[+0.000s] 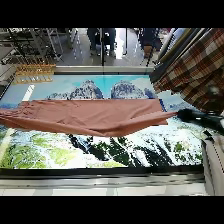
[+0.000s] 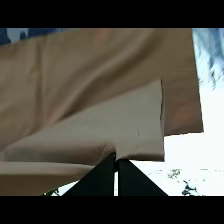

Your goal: Fold the clothes and pants, and hang the long-sleeved shirts on hangers.

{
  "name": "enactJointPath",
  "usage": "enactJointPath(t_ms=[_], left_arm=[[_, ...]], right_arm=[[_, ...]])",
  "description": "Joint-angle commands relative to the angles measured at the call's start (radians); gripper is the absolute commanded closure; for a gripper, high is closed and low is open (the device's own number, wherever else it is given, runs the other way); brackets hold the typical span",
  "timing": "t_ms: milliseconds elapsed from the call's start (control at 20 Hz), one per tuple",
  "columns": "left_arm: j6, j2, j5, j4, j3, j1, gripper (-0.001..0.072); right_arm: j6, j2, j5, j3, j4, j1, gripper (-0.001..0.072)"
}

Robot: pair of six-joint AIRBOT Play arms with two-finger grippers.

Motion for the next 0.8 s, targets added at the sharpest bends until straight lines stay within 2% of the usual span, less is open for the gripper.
enactJointPath(t_ms=[0, 150, 250, 400, 550, 600, 650, 700, 750], left_arm=[[0.002, -0.003, -0.092, 0.294, 0.059, -0.007, 0.0699], [0.002, -0.085, -0.194, 0.576, 0.017, -0.056, 0.0698], [0.011, -0.145, -0.205, 0.68, -0.029, -0.074, 0.0699], [0.02, -0.221, -0.204, 0.692, -0.052, -0.074, 0.0698], [0.02, -0.252, -0.18, 0.667, -0.052, -0.075, 0.0697], [0.019, -0.253, -0.158, 0.645, -0.052, -0.075, 0.0686], [0.019, -0.253, -0.145, 0.622, -0.051, -0.075, 0.0606], [0.019, -0.253, -0.145, 0.607, -0.049, -0.075, 0.0387], [0.004, -0.25, -0.148, 0.6, -0.048, -0.072, 0.0112]], right_arm=[[0.156, 0.183, 0.072, 0.082, -0.101, 0.001, 0.0697], [0.19, -0.001, 0.129, 0.089, -0.106, 0.001, 0.0696], [0.212, -0.218, 0.079, 0.089, -0.11, 0.001, 0.0696], [0.313, -0.574, -0.081, 0.153, -0.097, 0.001, 0.0696], [0.348, -0.811, -0.104, 0.356, -0.08, 0.001, 0.0692], [0.346, -0.85, -0.119, 0.415, -0.093, 0.001, 0.0635], [0.346, -0.866, -0.119, 0.449, -0.11, 0.0, 0.0396], [0.336, -0.864, -0.093, 0.465, -0.138, -0.003, 0.0106], [0.288, -0.861, -0.021, 0.472, -0.149, -0.014, 0.009]])
